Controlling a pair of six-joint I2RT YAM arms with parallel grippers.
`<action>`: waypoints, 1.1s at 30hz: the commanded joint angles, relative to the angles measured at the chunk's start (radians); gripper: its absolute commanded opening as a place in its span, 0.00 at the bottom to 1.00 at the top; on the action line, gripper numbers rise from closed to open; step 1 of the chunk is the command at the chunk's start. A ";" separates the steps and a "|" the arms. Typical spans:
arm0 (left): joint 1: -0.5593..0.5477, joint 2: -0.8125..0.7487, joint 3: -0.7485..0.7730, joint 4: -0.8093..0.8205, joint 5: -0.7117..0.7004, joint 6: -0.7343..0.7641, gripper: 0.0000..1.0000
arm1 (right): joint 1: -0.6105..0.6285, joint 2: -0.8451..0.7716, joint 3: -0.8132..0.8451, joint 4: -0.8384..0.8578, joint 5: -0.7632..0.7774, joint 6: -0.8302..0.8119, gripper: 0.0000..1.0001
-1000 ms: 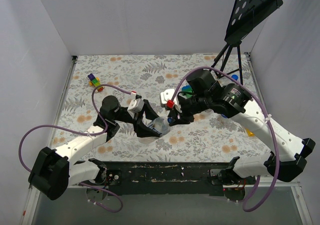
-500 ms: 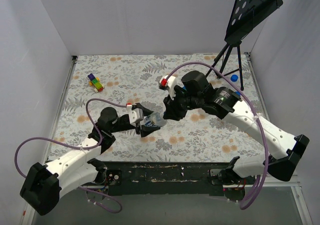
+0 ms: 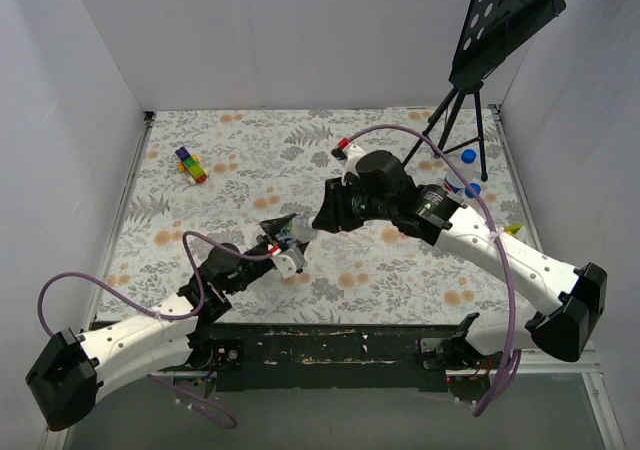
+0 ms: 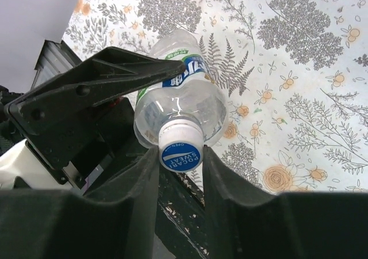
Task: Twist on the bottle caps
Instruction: Screw the bottle cap onto the plastic bottle.
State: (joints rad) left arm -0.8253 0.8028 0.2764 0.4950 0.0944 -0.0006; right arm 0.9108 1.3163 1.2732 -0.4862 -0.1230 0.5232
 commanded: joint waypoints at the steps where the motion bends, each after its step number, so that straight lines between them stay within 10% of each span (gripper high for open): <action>1: 0.012 -0.021 0.101 0.030 -0.118 -0.021 0.00 | 0.022 -0.026 0.116 -0.115 0.028 -0.052 0.50; 7: 0.118 0.058 0.222 -0.151 0.230 -0.234 0.00 | 0.007 -0.081 0.270 -0.195 0.029 -0.401 0.84; 20: 0.281 0.259 0.359 -0.099 1.045 -0.643 0.00 | 0.005 -0.161 0.256 -0.354 -0.311 -1.083 0.76; 33: 0.288 0.309 0.368 -0.016 1.193 -0.733 0.00 | 0.003 -0.058 0.313 -0.462 -0.454 -1.167 0.63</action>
State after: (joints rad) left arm -0.5430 1.1179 0.6067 0.4469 1.2278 -0.7082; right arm 0.9165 1.2533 1.5318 -0.9382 -0.5152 -0.6048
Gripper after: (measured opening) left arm 0.605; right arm 0.645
